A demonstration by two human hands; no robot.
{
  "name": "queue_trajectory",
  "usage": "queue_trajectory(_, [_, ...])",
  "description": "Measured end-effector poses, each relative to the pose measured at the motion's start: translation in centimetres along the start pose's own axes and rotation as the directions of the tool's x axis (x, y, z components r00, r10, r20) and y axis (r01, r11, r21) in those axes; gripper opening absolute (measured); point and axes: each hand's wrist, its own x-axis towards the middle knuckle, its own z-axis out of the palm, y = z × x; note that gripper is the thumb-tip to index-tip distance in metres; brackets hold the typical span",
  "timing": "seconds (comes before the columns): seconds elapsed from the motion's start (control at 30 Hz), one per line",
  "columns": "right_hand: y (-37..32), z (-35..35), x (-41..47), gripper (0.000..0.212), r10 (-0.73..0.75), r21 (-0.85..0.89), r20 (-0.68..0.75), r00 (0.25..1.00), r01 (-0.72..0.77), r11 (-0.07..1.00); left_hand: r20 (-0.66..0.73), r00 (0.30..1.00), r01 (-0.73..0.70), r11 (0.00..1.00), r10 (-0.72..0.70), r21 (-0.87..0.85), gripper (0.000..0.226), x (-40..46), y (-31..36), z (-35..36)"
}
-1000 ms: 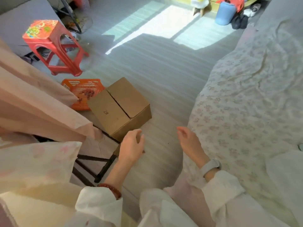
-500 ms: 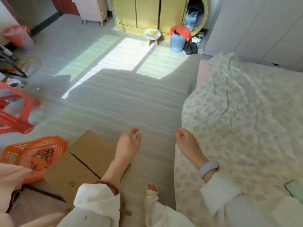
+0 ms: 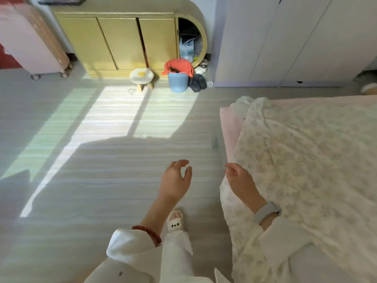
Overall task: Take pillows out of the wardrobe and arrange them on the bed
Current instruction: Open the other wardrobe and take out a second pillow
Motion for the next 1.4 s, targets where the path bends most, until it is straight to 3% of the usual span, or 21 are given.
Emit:
queue_trajectory(0.27, [-8.8,-1.8,18.1,0.028,0.101,0.074,-0.149,0.984,-0.091,0.993,0.138,0.982,-0.139,0.989,0.132,0.047,0.03,23.3,2.9,-2.4])
queue_trajectory(0.47, [-10.5,-4.7,32.7,0.027,0.185,0.142,-0.272,0.945,-0.151,0.978,0.223,0.951,-0.229,0.972,0.213,0.048,0.029,40.1,6.2,0.4])
queue_trajectory(0.6, [-11.9,-7.0,45.0,0.028,0.25,0.249,-0.27,0.93,-0.183,0.951,0.236,0.942,-0.257,0.965,0.239,0.048,0.026,53.0,9.6,2.4])
queue_trajectory(0.97, [-16.7,-21.3,73.3,0.029,0.276,0.276,-0.373,0.886,-0.177,0.945,0.33,0.874,-0.391,0.92,0.357,0.038,0.025,84.0,24.0,8.1])
queue_trajectory(1.1, [-14.8,-27.2,81.9,0.027,0.347,0.34,-0.47,0.812,-0.195,0.92,0.41,0.801,-0.485,0.874,0.435,0.019,0.026,93.5,30.1,14.1])
queue_trajectory(1.33, [-11.6,-39.8,92.2,0.025,0.5,0.452,-0.613,0.612,-0.247,0.857,0.532,0.586,-0.648,0.748,0.611,-0.146,0.026,106.0,45.5,26.7])
queue_trajectory(1.4, [-9.9,-43.9,92.7,0.024,0.55,0.484,-0.65,0.525,-0.272,0.832,0.585,0.491,-0.685,0.701,0.646,-0.198,0.025,106.8,50.6,30.6])
